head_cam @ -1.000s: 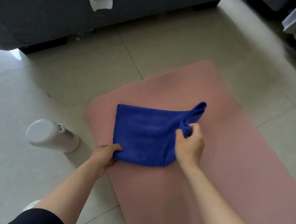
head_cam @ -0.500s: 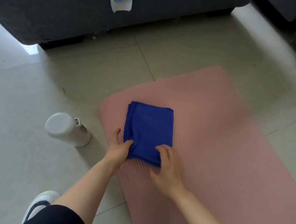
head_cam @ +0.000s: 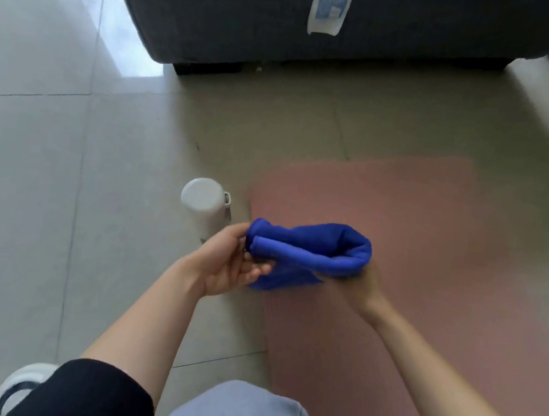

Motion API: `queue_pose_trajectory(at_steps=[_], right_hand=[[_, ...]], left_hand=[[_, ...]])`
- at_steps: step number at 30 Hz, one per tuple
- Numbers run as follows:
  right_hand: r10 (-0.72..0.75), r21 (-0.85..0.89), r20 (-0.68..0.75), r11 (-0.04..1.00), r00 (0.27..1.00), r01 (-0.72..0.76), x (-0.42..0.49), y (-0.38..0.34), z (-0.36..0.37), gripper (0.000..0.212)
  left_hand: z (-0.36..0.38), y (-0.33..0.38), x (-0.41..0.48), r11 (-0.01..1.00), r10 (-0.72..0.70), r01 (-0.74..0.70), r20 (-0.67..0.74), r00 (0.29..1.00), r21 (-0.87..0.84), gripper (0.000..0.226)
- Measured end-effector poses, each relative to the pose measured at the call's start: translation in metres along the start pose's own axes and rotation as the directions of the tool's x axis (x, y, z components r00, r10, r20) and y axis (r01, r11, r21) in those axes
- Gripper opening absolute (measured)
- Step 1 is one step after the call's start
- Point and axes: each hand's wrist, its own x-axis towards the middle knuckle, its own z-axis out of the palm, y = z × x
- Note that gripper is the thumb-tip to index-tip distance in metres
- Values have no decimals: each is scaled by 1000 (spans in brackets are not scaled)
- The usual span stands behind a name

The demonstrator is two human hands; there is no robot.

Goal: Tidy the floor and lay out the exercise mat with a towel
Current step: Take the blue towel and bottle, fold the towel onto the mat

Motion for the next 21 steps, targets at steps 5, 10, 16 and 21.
queue_pose_trajectory(at_steps=[5, 10, 16, 21], right_hand=[[145, -170, 315, 981, 938, -95, -11, -22, 33, 23], [124, -103, 520, 991, 845, -82, -25, -22, 98, 19], [215, -33, 558, 971, 801, -238, -15, -28, 173, 23], [289, 150, 569, 884, 770, -443, 2, -50, 215, 39]], left_hand=[[-74, -11, -43, 981, -167, 162, 34, 985, 106, 73], [-145, -43, -77, 962, -266, 267, -34, 963, 61, 68], [-211, -73, -108, 990, -138, 134, -156, 978, -31, 37], [-215, -59, -96, 975, 152, -204, -409, 900, -88, 48]])
